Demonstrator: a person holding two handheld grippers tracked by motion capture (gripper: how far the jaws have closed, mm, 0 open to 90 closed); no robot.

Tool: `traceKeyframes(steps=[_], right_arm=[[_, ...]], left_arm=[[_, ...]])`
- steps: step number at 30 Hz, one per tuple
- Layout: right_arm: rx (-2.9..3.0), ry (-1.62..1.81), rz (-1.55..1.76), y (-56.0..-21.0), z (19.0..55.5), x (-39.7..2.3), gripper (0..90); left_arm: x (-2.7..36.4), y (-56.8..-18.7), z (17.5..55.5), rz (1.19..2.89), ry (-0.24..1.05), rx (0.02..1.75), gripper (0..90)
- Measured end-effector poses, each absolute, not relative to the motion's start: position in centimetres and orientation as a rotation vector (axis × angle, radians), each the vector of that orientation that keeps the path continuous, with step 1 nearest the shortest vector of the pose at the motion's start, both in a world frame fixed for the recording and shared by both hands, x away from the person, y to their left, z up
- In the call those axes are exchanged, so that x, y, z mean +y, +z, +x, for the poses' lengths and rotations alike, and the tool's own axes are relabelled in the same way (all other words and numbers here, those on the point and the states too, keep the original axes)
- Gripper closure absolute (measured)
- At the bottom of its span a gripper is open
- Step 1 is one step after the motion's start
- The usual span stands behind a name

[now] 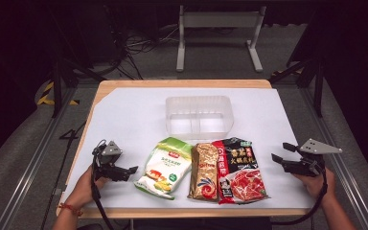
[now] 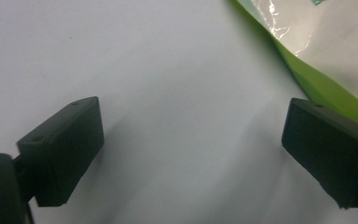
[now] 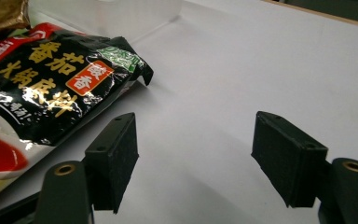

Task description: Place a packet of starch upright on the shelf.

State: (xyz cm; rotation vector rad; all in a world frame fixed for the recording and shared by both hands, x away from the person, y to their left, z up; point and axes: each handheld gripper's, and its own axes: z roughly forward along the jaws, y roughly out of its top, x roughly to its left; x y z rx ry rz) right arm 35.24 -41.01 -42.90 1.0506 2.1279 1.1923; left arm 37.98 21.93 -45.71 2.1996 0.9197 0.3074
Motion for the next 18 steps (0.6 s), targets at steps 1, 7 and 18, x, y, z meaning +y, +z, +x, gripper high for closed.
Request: traceKeyframes(steps=[1, 7, 18], right_arm=[[2.128, 1.192, 1.051, -42.9, 35.2, -41.0, 31.7], [2.114, 1.213, 1.008, -42.4, 34.9, -40.3, 31.9], [2.186, 1.203, 0.925, -42.7, 35.0, -37.5, 23.5]], left_arm=[[22.2, -45.6, 37.9, 2.184, 0.299, 0.909, 5.2], [23.5, -44.6, 37.1, 2.075, 0.263, 0.826, 5.0], [22.6, -43.5, 37.4, 2.066, 0.210, 0.710, 10.0]])
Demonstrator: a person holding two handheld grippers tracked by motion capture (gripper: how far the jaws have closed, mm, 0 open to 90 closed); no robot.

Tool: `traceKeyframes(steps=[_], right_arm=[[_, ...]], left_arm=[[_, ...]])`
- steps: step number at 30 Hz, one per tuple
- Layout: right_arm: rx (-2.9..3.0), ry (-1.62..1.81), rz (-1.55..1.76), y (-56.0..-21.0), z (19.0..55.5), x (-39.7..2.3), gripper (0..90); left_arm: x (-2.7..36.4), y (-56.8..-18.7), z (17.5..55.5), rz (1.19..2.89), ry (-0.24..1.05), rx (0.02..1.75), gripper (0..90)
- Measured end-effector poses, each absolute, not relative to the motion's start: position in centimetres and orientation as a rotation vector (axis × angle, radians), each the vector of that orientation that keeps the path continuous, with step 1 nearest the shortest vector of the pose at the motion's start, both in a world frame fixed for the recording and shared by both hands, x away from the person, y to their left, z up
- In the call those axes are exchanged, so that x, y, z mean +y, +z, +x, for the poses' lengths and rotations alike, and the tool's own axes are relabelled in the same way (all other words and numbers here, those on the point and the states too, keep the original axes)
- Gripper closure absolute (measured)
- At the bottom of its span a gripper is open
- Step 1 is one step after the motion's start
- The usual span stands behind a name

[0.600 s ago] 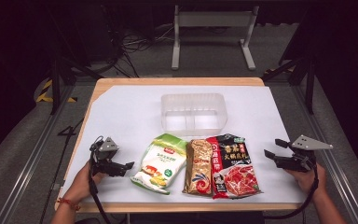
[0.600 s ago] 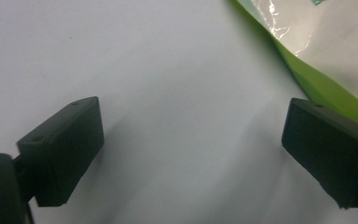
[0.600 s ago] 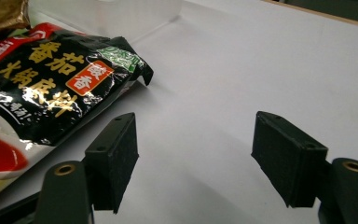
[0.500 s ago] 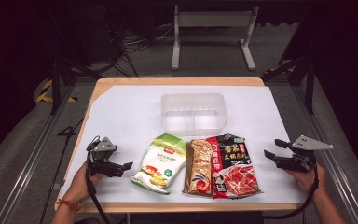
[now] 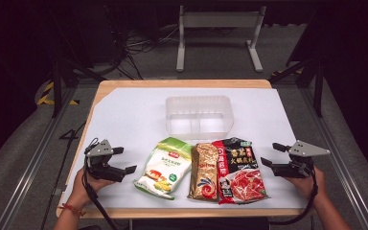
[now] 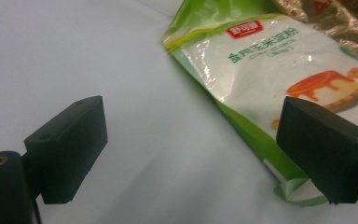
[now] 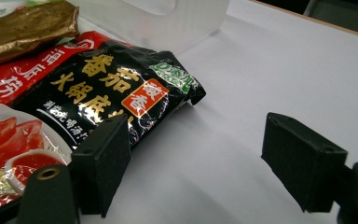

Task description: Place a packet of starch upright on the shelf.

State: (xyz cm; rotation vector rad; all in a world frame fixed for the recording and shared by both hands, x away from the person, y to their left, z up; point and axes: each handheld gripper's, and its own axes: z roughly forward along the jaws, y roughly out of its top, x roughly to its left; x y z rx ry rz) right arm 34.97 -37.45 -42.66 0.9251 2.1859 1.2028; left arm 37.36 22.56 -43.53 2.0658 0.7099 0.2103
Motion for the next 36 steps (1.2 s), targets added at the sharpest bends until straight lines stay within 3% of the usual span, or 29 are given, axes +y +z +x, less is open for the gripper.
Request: traceKeyframes(steps=[5, 23, 36], right_arm=[[2.196, 1.194, 0.923, -42.7, 34.9, -37.3, 22.7], [2.225, 1.172, 0.925, -42.9, 35.0, -37.4, 22.6], [2.233, 1.177, 0.944, -43.1, 35.2, -37.5, 22.7]], left_arm=[[21.2, -43.0, 38.0, 2.076, 0.123, 0.658, 16.4], [14.4, -44.5, 42.8, 2.189, -0.158, 0.597, 14.3], [13.7, -44.9, 44.5, 2.215, -0.112, 0.665, 7.3]])
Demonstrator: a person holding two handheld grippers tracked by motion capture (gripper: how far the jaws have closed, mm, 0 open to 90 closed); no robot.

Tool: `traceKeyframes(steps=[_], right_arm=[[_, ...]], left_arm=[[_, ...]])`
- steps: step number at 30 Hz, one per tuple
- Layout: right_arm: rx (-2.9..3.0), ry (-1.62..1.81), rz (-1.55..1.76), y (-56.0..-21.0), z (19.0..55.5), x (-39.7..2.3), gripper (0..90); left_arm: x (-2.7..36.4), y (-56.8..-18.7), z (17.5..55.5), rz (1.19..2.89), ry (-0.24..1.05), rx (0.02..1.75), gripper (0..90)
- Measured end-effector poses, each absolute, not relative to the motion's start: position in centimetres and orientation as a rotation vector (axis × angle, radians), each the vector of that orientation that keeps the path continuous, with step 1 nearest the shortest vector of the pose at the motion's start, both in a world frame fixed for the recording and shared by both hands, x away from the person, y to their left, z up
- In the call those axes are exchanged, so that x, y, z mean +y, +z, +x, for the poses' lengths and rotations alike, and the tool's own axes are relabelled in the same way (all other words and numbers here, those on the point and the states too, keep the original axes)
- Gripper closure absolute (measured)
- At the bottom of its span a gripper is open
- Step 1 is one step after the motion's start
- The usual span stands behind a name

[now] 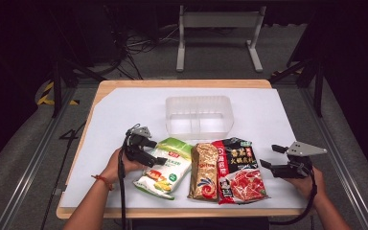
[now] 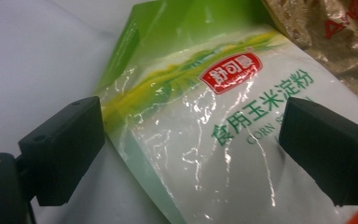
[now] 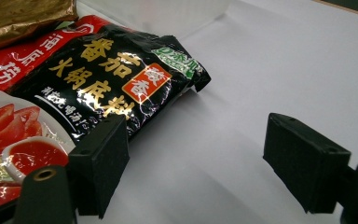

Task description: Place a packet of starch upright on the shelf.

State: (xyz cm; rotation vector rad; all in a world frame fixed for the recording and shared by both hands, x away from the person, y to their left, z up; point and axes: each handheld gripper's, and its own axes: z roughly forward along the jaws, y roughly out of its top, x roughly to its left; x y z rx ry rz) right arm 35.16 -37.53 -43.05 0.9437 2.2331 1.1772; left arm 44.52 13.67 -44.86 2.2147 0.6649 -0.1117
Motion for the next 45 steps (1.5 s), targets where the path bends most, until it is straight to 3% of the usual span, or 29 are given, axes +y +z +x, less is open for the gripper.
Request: traceKeyframes(steps=[8, 16, 17, 18, 20, 23, 26, 29, 30, 33, 37, 39, 41, 45], right_arm=[[2.241, 1.191, 0.953, -43.2, 35.2, -37.6, 22.7], [2.243, 1.197, 0.954, -43.2, 35.2, -37.7, 23.1], [2.243, 1.201, 0.953, -43.1, 35.2, -37.7, 23.1], [2.243, 1.202, 0.955, -43.1, 35.2, -37.7, 23.1], [2.244, 1.215, 0.961, -43.1, 35.3, -37.8, 23.2], [2.241, 1.220, 0.961, -43.0, 35.2, -37.8, 23.3], [2.237, 1.218, 0.963, -43.0, 35.2, -37.9, 23.2], [2.238, 1.216, 0.964, -43.0, 35.3, -37.9, 23.1], [2.238, 1.215, 0.962, -43.0, 35.3, -37.9, 23.1], [2.244, 1.216, 0.953, -43.0, 35.3, -37.8, 23.3], [2.249, 1.226, 0.950, -43.0, 35.3, -37.7, 23.4], [2.247, 1.242, 0.960, -43.0, 35.4, -37.9, 23.5], [2.243, 1.253, 0.965, -43.0, 35.4, -37.9, 23.5], [2.240, 1.265, 0.975, -43.0, 35.5, -38.1, 23.5]], left_arm=[[12.4, -45.1, 46.0, 2.231, -0.105, 0.602, 4.3], [11.7, -45.2, 46.8, 2.224, -0.117, 0.578, 6.7], [11.7, -45.2, 46.8, 2.215, -0.132, 0.569, 8.2], [11.7, -45.2, 46.6, 2.211, -0.152, 0.544, 15.7], [11.5, -45.1, 46.3, 2.223, -0.125, 0.541, 18.9], [11.5, -45.0, 45.9, 2.234, -0.094, 0.536, 31.9], [11.7, -45.0, 46.1, 2.216, -0.050, 0.621, 54.1], [11.2, -44.9, 46.0, 2.243, 0.018, 0.616, 57.3], [10.8, -44.9, 45.9, 2.250, 0.074, 0.638, 53.1], [9.9, -44.9, 45.9, 2.255, 0.081, 0.631, 34.8], [9.6, -44.8, 45.7, 2.272, 0.100, 0.638, 35.6], [9.9, -44.8, 45.7, 2.264, 0.100, 0.628, 47.3], [9.9, -44.9, 45.6, 2.257, 0.104, 0.635, 48.2], [10.0, -44.8, 45.6, 2.264, 0.150, 0.655, 63.4]])
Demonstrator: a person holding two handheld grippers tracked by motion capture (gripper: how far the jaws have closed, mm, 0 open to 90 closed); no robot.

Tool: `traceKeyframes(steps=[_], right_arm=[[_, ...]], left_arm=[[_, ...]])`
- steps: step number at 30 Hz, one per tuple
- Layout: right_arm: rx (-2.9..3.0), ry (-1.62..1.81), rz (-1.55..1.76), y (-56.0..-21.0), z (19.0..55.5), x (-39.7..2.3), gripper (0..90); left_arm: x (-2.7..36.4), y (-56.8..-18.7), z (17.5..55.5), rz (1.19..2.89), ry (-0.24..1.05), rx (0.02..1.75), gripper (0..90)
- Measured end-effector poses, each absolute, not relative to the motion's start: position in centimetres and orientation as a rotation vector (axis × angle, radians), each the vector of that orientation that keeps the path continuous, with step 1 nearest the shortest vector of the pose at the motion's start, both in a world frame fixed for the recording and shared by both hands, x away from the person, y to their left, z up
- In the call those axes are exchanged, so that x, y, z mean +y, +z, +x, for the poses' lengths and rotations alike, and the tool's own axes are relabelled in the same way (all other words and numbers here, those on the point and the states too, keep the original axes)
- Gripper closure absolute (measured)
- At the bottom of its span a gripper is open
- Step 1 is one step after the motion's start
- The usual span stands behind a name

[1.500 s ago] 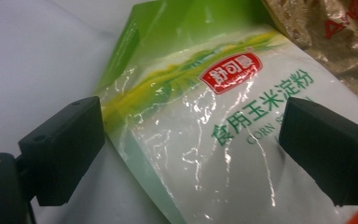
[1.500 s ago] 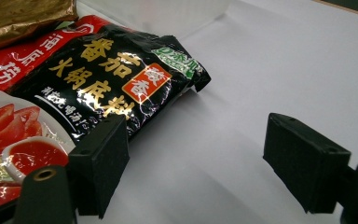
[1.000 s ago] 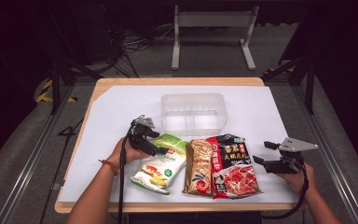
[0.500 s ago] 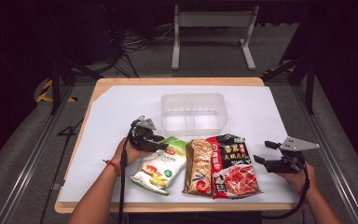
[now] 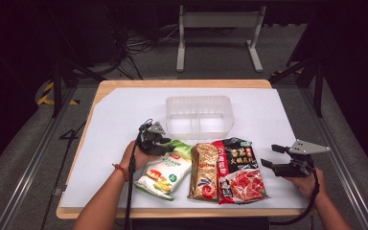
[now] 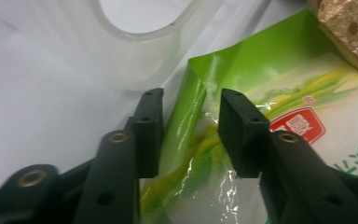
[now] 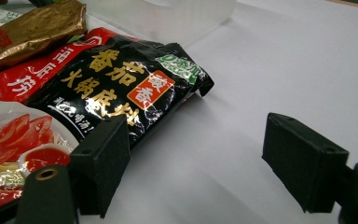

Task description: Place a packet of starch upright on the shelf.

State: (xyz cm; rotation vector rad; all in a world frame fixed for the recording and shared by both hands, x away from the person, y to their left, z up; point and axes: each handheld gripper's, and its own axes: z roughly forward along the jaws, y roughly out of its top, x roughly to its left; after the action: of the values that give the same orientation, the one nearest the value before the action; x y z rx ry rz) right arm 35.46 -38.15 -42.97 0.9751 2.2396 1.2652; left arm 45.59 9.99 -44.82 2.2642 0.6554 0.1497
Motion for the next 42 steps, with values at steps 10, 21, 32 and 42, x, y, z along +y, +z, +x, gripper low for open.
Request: traceKeyframes(steps=[10, 21, 32, 42], right_arm=[[2.247, 1.258, 0.970, -43.0, 35.5, -38.0, 23.5], [2.248, 1.256, 0.972, -42.9, 35.5, -38.1, 23.5], [2.215, 1.308, 0.994, -42.6, 35.5, -38.8, 23.4], [2.194, 1.330, 1.018, -42.3, 35.9, -38.9, 23.2]], left_arm=[[9.0, -44.8, 45.2, 2.276, 0.204, 0.659, 55.2], [9.1, -44.7, 45.0, 2.287, 0.268, 0.647, 82.1], [11.3, -42.0, 43.3, 2.151, 0.243, 0.579, 86.4], [16.4, -38.7, 40.7, 1.958, 0.249, 0.621, 88.0]])
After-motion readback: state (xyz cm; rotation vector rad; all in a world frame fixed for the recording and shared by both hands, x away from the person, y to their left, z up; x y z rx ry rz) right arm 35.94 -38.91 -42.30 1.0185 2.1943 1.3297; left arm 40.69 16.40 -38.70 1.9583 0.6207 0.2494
